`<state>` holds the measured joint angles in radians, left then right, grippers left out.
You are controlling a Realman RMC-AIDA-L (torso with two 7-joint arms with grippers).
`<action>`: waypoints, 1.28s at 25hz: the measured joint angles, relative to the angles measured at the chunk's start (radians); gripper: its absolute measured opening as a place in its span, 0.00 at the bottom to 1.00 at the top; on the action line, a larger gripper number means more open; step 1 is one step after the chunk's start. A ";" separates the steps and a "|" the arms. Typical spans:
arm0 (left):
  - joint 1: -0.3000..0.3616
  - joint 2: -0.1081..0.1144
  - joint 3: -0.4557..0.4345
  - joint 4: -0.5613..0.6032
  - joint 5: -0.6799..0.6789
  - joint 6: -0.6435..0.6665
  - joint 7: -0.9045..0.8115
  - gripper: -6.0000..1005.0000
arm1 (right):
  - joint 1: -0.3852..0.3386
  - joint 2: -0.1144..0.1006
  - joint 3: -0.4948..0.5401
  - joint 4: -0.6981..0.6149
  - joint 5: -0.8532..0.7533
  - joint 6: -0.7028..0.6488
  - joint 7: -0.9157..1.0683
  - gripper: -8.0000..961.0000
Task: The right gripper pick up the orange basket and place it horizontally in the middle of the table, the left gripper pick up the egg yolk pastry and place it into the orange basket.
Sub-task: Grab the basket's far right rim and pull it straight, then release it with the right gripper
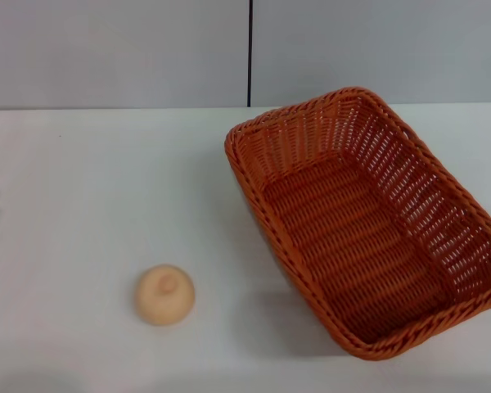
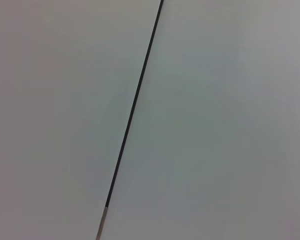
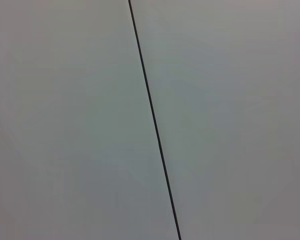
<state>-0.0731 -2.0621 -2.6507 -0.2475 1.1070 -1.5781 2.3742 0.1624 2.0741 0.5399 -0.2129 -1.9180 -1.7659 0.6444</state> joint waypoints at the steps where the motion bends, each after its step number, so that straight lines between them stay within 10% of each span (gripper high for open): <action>1: 0.001 0.000 0.000 -0.001 0.000 0.000 -0.001 0.84 | 0.000 0.000 0.000 0.000 0.000 0.000 0.000 0.79; 19: 0.000 0.002 0.001 -0.001 0.001 0.005 -0.010 0.84 | 0.025 -0.004 -0.034 -0.055 -0.004 -0.060 0.128 0.79; 32: -0.020 0.002 0.009 0.001 0.004 0.012 -0.003 0.84 | 0.143 -0.006 -0.440 -0.649 -0.013 -0.072 0.961 0.79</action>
<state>-0.0935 -2.0601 -2.6416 -0.2464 1.1112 -1.5661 2.3708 0.3052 2.0681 0.0999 -0.8617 -1.9305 -1.8374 1.6055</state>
